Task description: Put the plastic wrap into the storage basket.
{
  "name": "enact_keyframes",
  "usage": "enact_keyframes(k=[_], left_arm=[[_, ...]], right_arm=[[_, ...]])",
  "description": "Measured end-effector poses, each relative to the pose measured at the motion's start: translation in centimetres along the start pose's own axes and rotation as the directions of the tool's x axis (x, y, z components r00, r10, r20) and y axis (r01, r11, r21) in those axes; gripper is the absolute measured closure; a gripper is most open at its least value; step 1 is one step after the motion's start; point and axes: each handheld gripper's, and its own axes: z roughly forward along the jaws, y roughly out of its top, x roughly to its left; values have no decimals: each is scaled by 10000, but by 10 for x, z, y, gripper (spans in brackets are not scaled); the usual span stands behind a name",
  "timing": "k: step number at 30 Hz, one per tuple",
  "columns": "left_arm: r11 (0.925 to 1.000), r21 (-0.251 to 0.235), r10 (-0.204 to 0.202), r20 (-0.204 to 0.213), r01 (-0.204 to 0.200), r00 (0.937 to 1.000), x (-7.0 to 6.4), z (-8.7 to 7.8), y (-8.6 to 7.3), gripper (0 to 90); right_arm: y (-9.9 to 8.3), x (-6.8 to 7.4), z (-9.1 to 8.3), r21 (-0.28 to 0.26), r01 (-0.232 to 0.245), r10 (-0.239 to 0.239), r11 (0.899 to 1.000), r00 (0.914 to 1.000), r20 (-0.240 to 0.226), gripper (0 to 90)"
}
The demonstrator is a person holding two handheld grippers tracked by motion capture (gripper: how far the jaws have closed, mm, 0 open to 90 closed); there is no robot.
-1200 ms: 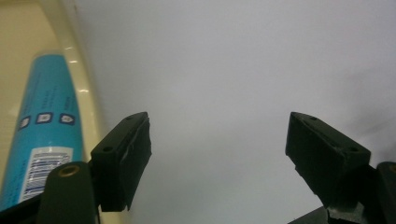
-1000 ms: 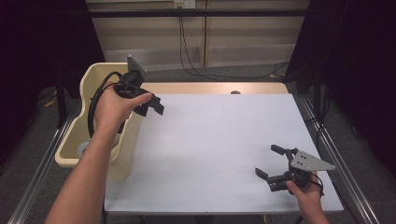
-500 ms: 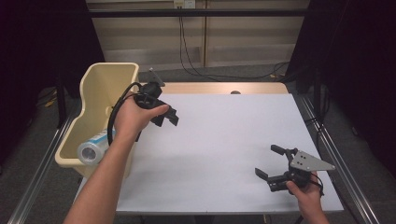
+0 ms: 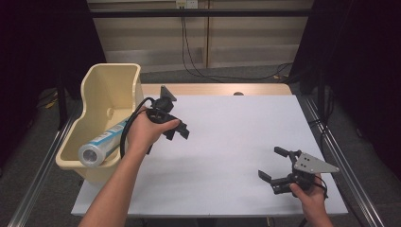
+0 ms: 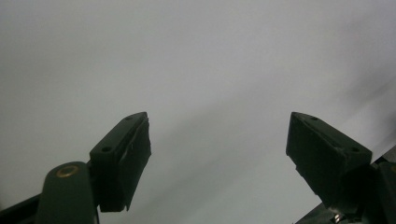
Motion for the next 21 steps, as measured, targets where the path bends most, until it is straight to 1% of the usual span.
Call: enact_keyframes(k=[1, 3, 6, 8, 9, 10, 12, 13, 14, 16, 17, 18, 19, 20, 21], left_arm=[[10000, -52, -31, 38, 32, 10000, 0, 2, -2, 219], [9999, -127, 53, 67, -52, 10000, 2, 5, -4, 218], [9992, -371, 127, 179, -121, 9998, 3, 11, -10, 208], [9993, -345, 171, 300, -161, 9994, 5, 16, -15, 204], [9991, -376, 224, 297, -213, 9993, 6, 19, -17, 204], [9991, -394, 153, 355, -139, 9993, 7, 23, -20, 202], [9983, -518, 281, 319, -264, 9991, 10, 27, -24, 194], [9980, -587, 247, 342, -226, 9991, 12, 29, -26, 194], [9967, -732, 372, 316, -348, 9988, 13, 31, -28, 196], [9943, -989, 437, 358, -400, 9984, 15, 33, -32, 201], [9904, -1214, 696, 305, -654, 9971, 15, 36, -36, 201], [9904, -1214, 696, 305, -654, 9971, 15, 36, -36, 200], [9871, -1452, 712, 204, -675, 9973, 16, 40, -42, 199], [9871, -1452, 712, 204, -675, 9973, 16, 40, -42, 199], [9801, -1782, 919, 176, -874, 9956, 18, 42, -47, 194]], right_arm=[[0, 0, 0, 0, 9, -9, 10000, 10000, 9, 4], [0, 0, 0, 1, 5, -5, 10000, 10000, 22, 4], [0, 0, 0, 5, 10, -10, 10000, 10000, 18, 4], [0, 0, 0, 7, 10, -10, 10000, 10000, 18, 4], [0, 0, 0, 12, 11, -11, 10000, 10000, 31, 4], [0, 0, 0, 9, 15, -15, 10000, 10000, 31, 4], [0, 0, 0, 28, 14, -14, 10000, 10000, 32, 4], [0, 0, 0, 24, 18, -18, 10000, 10000, 34, 4], [0, 0, 0, 20, 22, -22, 10000, 10000, 40, 4], [0, 0, 0, 30, 22, -22, 10000, 10000, 45, 4], [0, 0, 0, 13, 14, -14, 10000, 10000, 45, 3], [0, 0, 0, 17, 26, -26, 10000, 10000, 38, 4], [0, 0, 0, 17, 29, -30, 10000, 10000, 38, 4], [0, 0, 0, 21, 24, -24, 10000, 10000, 37, 4], [0, 0, 0, 15, 26, -26, 10000, 10000, 45, 4]])
